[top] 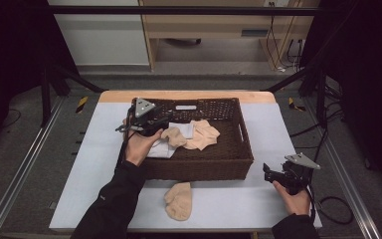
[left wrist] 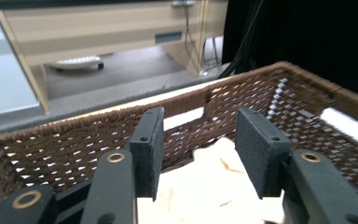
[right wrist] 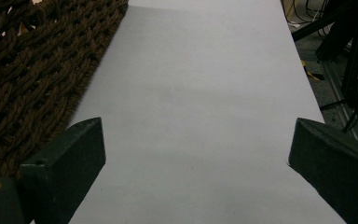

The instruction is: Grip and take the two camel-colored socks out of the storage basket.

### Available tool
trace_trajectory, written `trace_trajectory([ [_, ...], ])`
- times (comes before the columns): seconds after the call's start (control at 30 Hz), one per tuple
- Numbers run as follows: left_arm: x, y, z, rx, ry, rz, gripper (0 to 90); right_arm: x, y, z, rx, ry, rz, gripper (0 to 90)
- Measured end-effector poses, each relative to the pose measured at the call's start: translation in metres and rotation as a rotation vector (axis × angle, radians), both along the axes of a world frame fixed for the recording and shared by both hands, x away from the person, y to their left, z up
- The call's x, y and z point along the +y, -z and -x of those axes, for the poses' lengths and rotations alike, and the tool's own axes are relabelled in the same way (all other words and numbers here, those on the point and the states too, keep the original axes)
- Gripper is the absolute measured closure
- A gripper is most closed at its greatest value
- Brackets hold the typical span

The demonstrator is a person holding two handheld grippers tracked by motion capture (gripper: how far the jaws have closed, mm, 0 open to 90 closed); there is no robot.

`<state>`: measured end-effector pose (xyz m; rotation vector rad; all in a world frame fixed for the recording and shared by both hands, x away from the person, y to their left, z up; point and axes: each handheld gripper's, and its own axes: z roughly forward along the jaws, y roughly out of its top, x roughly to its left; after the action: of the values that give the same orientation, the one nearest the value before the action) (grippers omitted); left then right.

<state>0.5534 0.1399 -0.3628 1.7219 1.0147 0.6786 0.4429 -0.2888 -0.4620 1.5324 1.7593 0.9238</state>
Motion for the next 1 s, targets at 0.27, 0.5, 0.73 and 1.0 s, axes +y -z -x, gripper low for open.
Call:
trace_trajectory([
  [0.27, -0.002, 0.026, -0.027, 0.086, -0.044, -0.09, 47.9, 0.002, 0.0, -0.001, 0.003, -0.012, 0.004, 4.0],
  [0.5, 0.004, 0.043, -0.032, 0.132, -0.059, -0.173, 45.3, 0.002, 0.0, -0.002, 0.009, -0.013, 0.004, 4.2],
  [0.73, -0.001, 0.05, -0.026, 0.19, -0.004, -0.206, 42.6, 0.003, 0.001, -0.001, 0.014, -0.016, 0.013, 4.4],
  [1.0, -0.002, 0.055, -0.019, 0.206, 0.014, -0.243, 43.7, 0.003, 0.001, -0.001, 0.013, -0.017, 0.022, 4.6],
])
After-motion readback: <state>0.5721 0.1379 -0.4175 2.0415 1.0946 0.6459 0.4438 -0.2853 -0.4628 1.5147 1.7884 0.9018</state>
